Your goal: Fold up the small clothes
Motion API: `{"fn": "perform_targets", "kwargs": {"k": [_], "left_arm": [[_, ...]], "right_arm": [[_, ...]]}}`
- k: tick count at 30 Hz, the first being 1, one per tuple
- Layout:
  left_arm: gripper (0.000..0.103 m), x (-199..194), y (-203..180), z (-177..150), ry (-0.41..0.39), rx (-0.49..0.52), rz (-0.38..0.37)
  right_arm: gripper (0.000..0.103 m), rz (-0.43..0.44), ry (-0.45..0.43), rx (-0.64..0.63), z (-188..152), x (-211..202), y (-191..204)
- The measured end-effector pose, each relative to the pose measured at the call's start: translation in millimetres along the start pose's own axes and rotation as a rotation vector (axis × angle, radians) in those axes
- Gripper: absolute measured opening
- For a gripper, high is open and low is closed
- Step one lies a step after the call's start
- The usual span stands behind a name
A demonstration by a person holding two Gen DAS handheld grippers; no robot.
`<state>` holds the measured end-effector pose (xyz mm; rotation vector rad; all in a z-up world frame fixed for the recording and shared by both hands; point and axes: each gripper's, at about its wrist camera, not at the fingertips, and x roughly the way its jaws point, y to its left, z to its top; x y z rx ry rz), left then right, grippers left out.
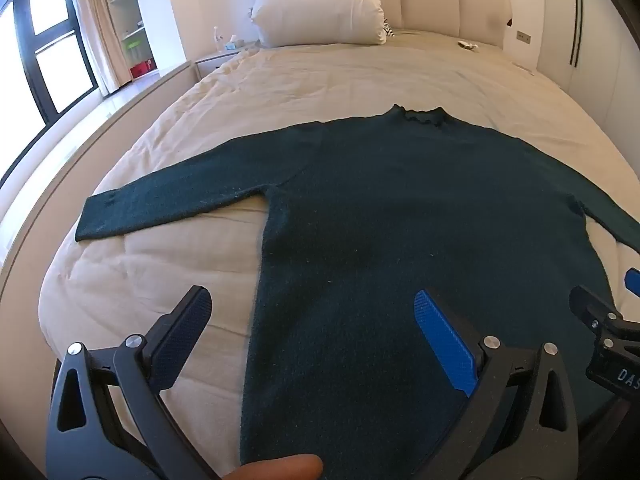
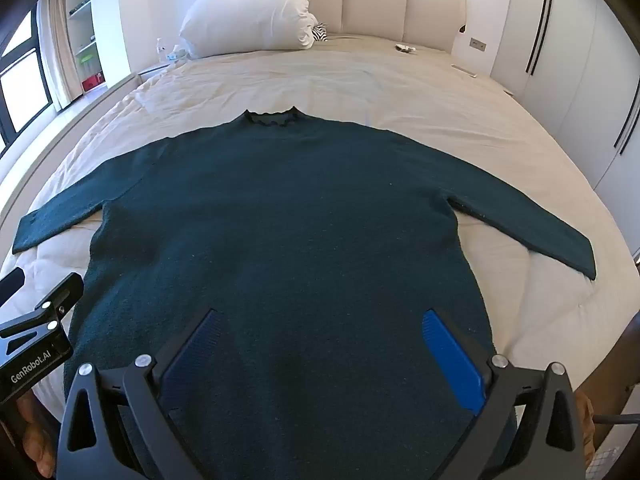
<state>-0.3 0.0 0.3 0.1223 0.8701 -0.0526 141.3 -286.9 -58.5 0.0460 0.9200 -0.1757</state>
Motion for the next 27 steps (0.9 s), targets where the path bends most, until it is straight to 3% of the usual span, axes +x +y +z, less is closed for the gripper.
{"fn": "perform_targets", "kwargs": {"k": [27], "left_arm": [[0.103,1.9,-1.9,-1.0,0.009,0.001,-0.002]], "right_arm": [[0.103,-0.003,0.015,0.0,-1.6,5.5,3.6]]}}
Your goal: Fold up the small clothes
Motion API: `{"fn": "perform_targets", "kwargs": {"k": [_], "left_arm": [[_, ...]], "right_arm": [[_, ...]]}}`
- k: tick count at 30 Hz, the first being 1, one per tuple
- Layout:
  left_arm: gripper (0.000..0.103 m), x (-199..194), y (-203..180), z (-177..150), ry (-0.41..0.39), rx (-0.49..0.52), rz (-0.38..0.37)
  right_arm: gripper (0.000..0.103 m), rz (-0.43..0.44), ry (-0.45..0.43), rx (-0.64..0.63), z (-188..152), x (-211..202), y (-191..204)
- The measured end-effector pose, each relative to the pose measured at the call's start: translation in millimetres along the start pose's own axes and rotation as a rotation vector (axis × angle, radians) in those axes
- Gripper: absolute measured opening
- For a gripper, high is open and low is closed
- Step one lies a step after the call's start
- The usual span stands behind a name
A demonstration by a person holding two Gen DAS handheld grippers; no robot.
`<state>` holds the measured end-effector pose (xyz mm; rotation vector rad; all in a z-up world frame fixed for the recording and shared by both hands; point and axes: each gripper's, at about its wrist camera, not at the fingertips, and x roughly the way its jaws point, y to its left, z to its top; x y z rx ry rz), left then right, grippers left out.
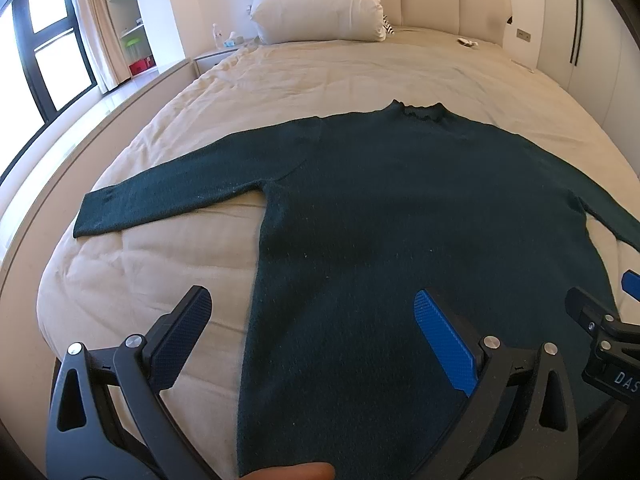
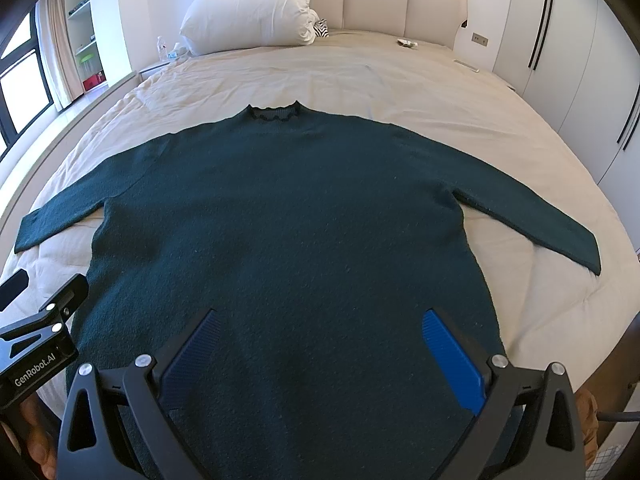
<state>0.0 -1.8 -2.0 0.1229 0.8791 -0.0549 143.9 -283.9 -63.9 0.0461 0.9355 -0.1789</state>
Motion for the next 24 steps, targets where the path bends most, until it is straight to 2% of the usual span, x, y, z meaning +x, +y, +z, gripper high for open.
{"fn": "perform_targets", "kwargs": {"k": [24], "left_arm": [[0.103,2.0,3.0,-5.1,0.003,-0.003,-0.003]], "right_arm": [[0.103,0.003,0.007,0.007,-3.4,2.8,2.1]]}}
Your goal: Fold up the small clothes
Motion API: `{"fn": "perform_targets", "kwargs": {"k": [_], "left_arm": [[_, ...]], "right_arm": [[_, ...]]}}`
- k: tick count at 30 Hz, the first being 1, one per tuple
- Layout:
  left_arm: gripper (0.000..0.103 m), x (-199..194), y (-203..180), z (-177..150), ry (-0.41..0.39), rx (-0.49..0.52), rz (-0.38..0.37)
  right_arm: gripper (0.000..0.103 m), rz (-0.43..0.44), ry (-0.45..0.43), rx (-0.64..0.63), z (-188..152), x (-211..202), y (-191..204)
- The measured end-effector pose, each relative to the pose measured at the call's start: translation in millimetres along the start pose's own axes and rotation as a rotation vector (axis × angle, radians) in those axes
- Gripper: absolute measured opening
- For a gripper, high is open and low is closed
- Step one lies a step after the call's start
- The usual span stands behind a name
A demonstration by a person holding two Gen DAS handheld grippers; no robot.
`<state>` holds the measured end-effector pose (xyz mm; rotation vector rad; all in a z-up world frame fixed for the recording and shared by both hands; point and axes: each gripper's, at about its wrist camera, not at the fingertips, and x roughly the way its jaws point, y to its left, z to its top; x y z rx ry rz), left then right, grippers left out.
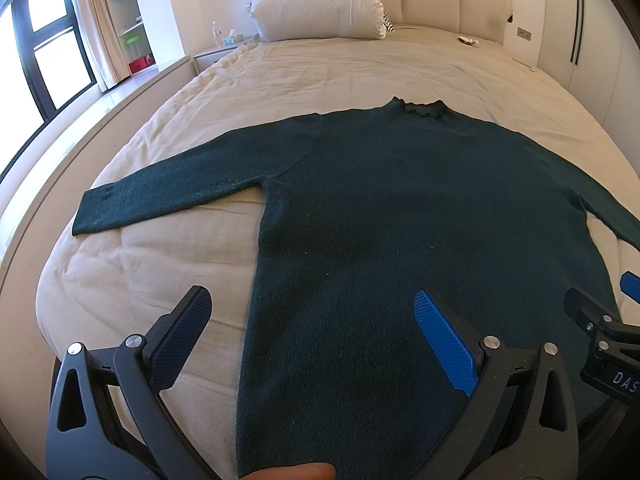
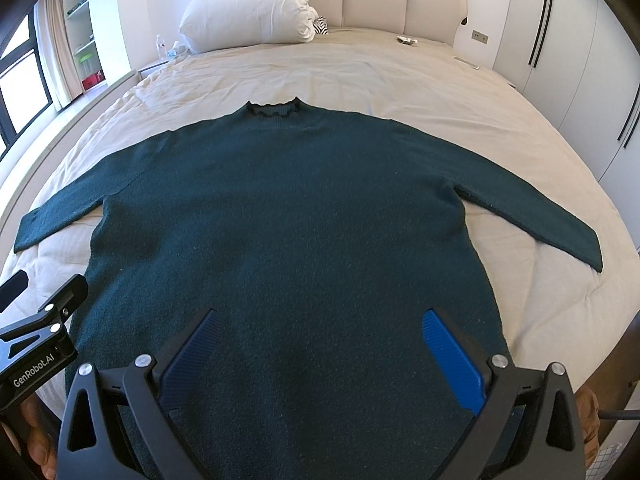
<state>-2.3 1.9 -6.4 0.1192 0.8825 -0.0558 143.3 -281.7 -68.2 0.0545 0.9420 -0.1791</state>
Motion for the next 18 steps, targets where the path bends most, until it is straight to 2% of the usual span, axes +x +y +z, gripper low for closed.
{"fn": "perform_targets", "kwargs": {"k": [18], "left_arm": [[0.103,1.1,-0.9,1.2,0.001,0.001,-0.001]], "right_arm": [[0.103,0.002,0.004,0.002,-0.9,0.9,0.5]]}}
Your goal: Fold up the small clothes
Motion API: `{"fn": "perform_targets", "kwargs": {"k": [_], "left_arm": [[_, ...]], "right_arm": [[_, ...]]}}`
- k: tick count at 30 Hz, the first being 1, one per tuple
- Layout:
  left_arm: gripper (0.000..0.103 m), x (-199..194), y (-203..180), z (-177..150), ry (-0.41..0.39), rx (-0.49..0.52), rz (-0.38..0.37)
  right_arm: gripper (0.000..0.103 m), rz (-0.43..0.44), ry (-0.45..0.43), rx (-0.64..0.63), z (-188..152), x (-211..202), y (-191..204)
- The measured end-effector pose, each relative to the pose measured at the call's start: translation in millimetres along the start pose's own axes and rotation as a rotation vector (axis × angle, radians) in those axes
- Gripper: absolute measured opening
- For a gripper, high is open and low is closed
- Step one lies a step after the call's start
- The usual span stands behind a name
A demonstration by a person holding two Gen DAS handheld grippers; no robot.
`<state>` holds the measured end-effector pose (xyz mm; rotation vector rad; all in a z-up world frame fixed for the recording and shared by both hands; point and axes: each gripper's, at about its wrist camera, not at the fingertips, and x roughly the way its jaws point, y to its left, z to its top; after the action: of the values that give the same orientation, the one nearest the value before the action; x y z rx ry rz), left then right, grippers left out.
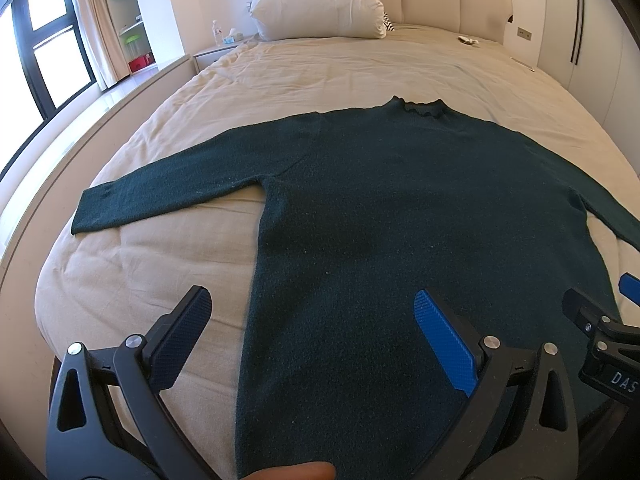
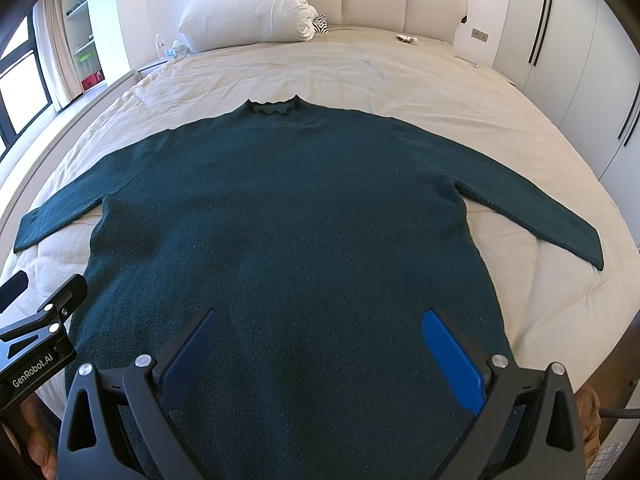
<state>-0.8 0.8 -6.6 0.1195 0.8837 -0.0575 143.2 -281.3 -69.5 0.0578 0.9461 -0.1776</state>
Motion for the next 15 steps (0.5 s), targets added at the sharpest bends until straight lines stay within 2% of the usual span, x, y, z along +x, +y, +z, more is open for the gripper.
{"fn": "perform_targets", "kwargs": {"k": [15], "left_arm": [[0.103,0.2,-0.3,0.4,0.001,0.0,0.0]], "right_arm": [[0.103,0.001,0.002,-0.001,-0.3,0.8,0.0]]}}
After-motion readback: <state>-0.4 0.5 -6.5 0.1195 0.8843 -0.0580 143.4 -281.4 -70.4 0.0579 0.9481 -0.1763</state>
